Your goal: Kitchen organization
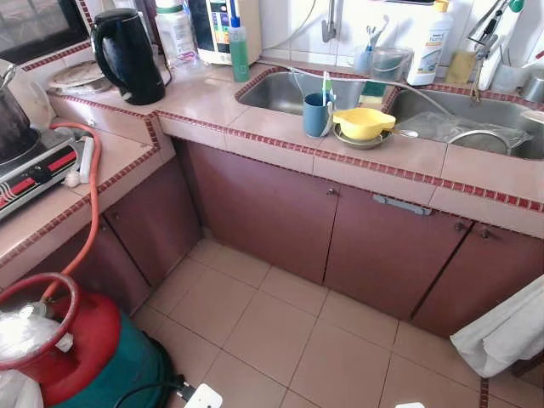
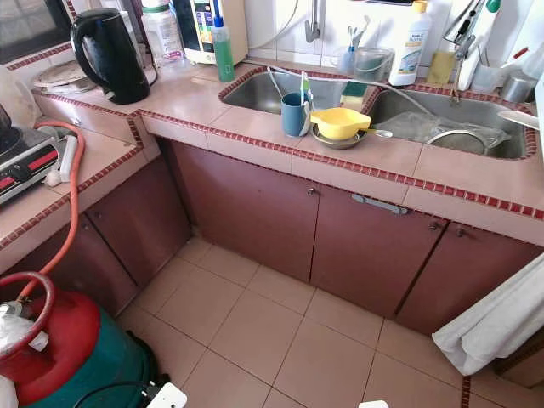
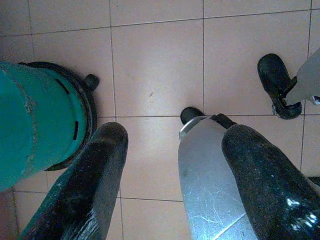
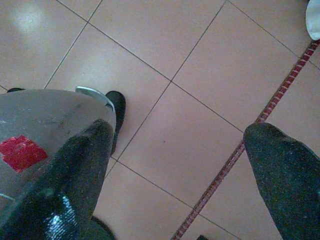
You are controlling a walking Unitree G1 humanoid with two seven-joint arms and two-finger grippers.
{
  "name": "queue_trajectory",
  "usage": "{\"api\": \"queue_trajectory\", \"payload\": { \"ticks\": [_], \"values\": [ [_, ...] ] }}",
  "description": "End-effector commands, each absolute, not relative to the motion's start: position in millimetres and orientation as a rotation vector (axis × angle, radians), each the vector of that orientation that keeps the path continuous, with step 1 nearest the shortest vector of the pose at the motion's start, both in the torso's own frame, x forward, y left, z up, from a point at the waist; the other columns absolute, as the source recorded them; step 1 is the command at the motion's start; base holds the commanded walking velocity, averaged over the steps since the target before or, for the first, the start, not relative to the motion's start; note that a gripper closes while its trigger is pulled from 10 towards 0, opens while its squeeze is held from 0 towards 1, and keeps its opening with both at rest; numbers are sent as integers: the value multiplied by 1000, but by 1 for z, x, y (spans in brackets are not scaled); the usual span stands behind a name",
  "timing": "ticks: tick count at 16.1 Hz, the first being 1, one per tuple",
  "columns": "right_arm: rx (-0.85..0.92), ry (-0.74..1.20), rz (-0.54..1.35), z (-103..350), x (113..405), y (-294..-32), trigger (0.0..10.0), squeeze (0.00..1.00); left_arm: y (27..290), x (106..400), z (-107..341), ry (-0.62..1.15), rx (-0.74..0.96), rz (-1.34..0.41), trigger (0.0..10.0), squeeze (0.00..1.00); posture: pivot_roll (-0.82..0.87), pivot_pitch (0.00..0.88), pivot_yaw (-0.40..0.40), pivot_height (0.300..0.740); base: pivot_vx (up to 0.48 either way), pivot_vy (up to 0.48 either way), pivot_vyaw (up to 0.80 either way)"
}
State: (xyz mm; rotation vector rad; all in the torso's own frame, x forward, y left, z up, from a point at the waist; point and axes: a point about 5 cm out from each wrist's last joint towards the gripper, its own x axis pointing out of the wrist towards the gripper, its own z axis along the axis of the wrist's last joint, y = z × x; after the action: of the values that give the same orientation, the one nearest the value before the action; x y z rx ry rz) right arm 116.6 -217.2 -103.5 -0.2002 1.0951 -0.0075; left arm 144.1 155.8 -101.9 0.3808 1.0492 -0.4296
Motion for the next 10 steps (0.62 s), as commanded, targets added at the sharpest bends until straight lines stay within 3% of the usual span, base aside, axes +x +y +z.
{"api": "queue_trajectory", "payload": {
  "ticks": [1,10],
  "values": [
    [-394,1030,242,-98,148,-186,10000,0,163,142,-102,1035,220,-178,10000,0,-2,0,-12,740,0,0,0],
    [-352,1033,236,-97,150,-188,10000,0,168,147,-100,1038,185,-152,10000,0,-10,0,-9,740,0,0,0]
  ]
}}
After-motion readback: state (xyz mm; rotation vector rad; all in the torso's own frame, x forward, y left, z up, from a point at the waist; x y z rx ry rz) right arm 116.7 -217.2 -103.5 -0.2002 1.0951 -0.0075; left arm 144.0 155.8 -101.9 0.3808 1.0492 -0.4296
